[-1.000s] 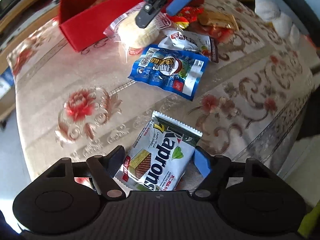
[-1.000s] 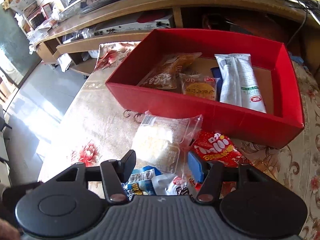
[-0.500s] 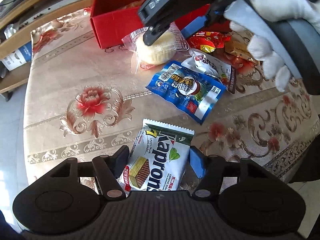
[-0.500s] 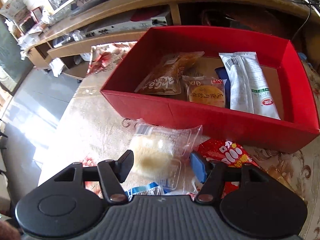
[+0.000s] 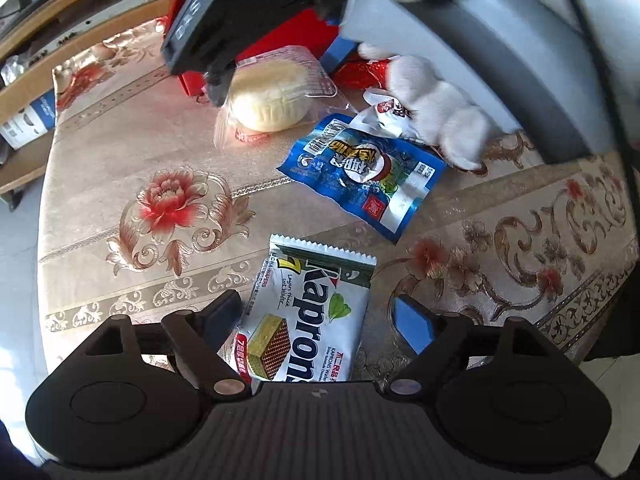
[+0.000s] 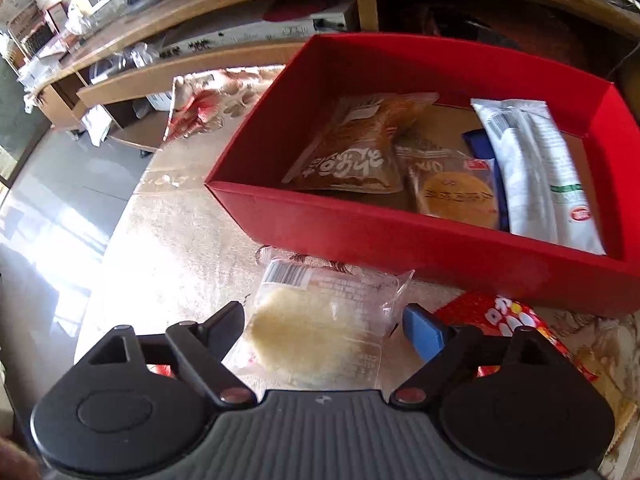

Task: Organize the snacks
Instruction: 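Grasp the clear bun bag with the right tool while the left tool holds the Kapron wafer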

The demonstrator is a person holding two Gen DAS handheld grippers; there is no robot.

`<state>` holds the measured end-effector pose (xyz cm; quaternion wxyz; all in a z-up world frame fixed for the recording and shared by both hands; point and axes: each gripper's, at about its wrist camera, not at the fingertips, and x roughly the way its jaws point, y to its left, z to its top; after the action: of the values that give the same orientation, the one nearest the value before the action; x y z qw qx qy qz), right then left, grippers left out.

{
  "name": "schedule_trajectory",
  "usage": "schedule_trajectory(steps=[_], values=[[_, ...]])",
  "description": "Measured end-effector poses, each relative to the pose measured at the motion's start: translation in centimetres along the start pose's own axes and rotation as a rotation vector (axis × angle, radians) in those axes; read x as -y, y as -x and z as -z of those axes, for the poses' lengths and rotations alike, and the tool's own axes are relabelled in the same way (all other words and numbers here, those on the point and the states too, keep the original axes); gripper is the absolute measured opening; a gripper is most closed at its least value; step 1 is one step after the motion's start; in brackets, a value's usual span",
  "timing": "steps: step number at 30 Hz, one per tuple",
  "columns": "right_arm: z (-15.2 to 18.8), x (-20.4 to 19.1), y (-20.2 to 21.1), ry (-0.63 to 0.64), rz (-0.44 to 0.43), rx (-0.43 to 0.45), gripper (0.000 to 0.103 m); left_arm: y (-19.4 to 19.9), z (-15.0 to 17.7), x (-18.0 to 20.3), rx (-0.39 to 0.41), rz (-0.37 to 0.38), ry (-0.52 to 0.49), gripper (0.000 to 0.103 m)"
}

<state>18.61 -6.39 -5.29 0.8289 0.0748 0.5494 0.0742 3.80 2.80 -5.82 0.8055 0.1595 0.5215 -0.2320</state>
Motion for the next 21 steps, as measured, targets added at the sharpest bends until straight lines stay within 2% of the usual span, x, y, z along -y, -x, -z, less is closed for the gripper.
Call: schedule_trajectory(steps=[2, 3, 5, 8, 10, 12, 16, 19, 21], values=[[-0.2, -0.2, -1.0, -0.004, -0.01, -0.031, 0.091, 0.0, 0.1, 0.0, -0.004, 0.001, 0.001, 0.09], [-0.3, -0.3, -1.5, -0.01, -0.022, -0.049, 0.096, 0.0, 0.1, -0.1, -0.007, 0.0, 0.004, 0.092], [-0.3, -1.0, -1.9, 0.02, -0.001, -0.051, 0.099, 0.0, 0.1, -0.2, -0.01, -0.002, 0.001, 0.092], [0.7, -2.2, -1.8, 0.126, 0.056, -0.027, 0.091, 0.0, 0.2, -0.2, -0.011, -0.004, -0.01, 0.092], [1.3, -1.9, -1.1, 0.152, 0.042, -0.006, 0.079, 0.0, 0.2, -0.1, -0.01, -0.007, -0.016, 0.09], [1.6, -1.1, -0.2, 0.122, 0.01, -0.011, 0.069, 0.2, 0.3, 0.0, -0.006, -0.006, -0.022, 0.087], [2.9, 0.0, 1.8, 0.149, 0.041, 0.008, 0.067, 0.5, 0.3, -0.3, -0.001, -0.012, -0.014, 0.08], [4.2, 1.5, 4.2, 0.094, 0.009, 0.039, 0.066, 0.7, 0.3, -0.3, 0.006, -0.005, -0.015, 0.072], [5.3, 2.4, 6.2, 0.064, -0.003, 0.063, 0.066, 0.6, 0.3, -0.4, 0.007, -0.002, -0.024, 0.072]])
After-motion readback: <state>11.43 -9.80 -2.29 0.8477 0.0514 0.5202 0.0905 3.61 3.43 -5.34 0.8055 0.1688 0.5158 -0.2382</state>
